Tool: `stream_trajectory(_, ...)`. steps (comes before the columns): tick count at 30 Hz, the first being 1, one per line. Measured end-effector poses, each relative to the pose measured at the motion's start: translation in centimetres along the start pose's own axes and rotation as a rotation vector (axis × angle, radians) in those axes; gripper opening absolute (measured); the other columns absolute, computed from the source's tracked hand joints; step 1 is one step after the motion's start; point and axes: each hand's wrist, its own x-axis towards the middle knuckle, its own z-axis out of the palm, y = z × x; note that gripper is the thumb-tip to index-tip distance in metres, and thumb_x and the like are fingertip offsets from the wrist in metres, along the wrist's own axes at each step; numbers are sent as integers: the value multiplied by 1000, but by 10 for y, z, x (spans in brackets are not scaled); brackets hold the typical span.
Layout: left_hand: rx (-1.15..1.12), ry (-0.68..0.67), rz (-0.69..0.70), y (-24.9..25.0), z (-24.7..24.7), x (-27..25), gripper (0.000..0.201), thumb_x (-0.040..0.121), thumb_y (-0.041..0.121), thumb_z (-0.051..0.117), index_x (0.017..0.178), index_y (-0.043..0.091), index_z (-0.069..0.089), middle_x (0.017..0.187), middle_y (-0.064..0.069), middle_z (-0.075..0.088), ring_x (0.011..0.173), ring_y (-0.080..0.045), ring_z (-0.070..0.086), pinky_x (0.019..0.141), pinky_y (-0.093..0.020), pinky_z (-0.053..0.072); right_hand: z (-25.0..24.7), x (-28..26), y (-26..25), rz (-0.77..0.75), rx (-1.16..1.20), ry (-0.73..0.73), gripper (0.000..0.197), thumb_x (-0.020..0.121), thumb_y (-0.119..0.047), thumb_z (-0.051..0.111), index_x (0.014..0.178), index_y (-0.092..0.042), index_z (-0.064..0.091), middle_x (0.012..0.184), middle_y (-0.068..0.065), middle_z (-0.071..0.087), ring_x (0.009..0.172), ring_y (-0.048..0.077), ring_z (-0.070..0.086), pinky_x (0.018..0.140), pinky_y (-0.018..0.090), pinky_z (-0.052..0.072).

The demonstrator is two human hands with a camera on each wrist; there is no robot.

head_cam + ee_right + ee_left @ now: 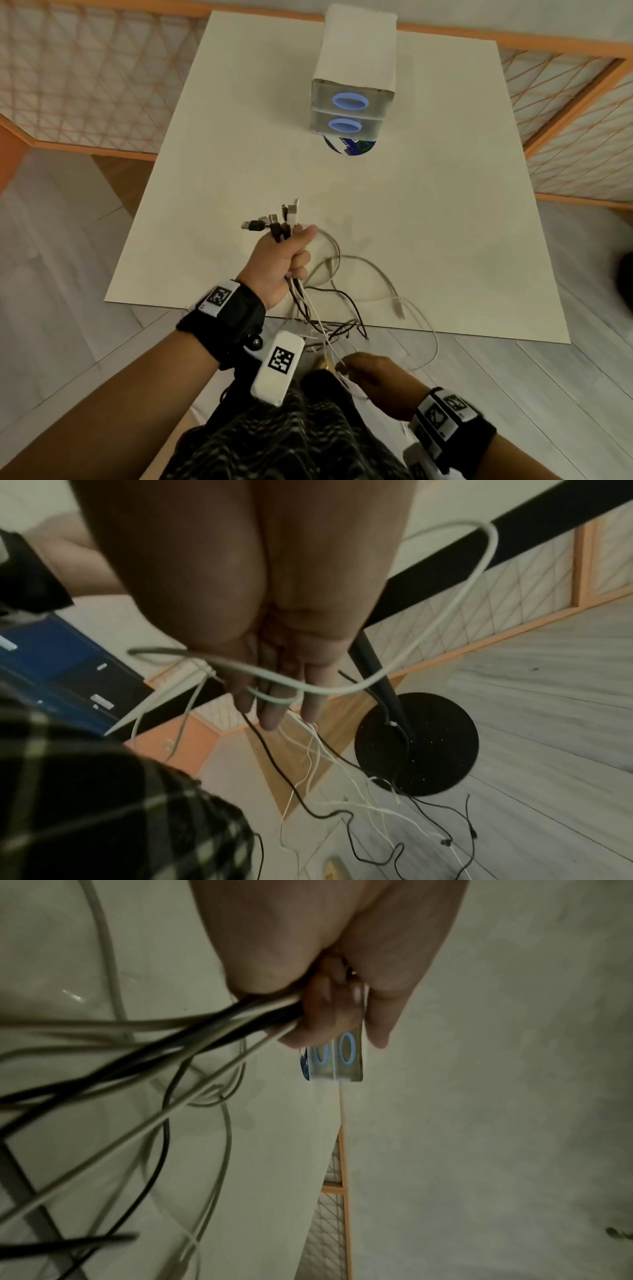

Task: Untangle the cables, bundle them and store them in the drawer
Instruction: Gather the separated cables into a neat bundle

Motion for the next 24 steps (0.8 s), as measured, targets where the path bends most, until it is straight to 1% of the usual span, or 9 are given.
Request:
stream_trajectory(4,52,21,24,9,-7,0,39,97,34,44,63,21,33,47,10,29,38,-3,21,37,-16,20,-8,2,-16,112,50,-106,45,92,-2,39,133,-19,47,133,4,56,121,17,52,102,23,40)
stream_trajectory(6,46,20,-8,13,-12,1,42,97,43,39,63,20,33,47,8,31,39,-6,27,39,-16,28,-26,6,-30,106,-9,-60,46,91,-2,37,133,-18,48,132,4,56,120,14,53,101,19,39)
stream_trajectory(8,71,25,-41,13,-16,1,45,96,49,36,62,19,32,46,6,31,41,-10,33,43,-19,35,-51,19,-44,71,-106,130,38,91,-4,40,122,-14,59,123,3,63,111,14,58,97,17,39)
stream_trajectory(9,97,27,-58,11,-17,1,47,96,50,35,61,19,31,45,6,30,41,-11,33,43,-20,35,-64,28,-51,56,-120,272,30,92,-7,44,113,-12,64,114,5,68,102,17,62,96,23,44)
stream_trajectory(12,143,-1,-98,3,-17,-2,45,96,48,36,61,22,27,43,9,23,37,-7,22,37,-18,24,-91,71,-59,91,-80,601,21,92,-21,52,103,-7,65,95,12,70,81,24,62,83,34,50)
stream_trajectory(15,67,-2,-110,-4,-17,-4,41,96,36,44,61,23,27,44,11,23,36,-3,19,34,-15,18,-96,119,-51,309,-93,505,41,91,-33,53,120,-4,51,117,15,58,107,30,56,91,35,43)
stream_trajectory(17,8,43,-108,-4,-19,-4,40,98,36,41,62,22,31,44,10,27,35,-3,22,34,-15,21,-87,133,-44,366,-185,472,40,91,-30,51,119,-1,49,123,17,50,112,35,52,93,39,42)
stream_trajectory(21,-79,140,-113,1,-38,-2,43,99,45,33,65,19,39,41,9,28,32,-4,22,34,-17,20,-74,125,-38,356,-314,415,28,96,-19,39,109,1,52,114,21,55,105,37,53,83,39,44)
stream_trajectory(24,-153,143,-150,1,-42,0,41,97,41,42,62,20,37,39,9,26,30,-4,20,32,-17,17,-78,107,-38,298,111,626,17,96,-22,40,98,-6,45,88,17,65,76,31,64,66,36,49)
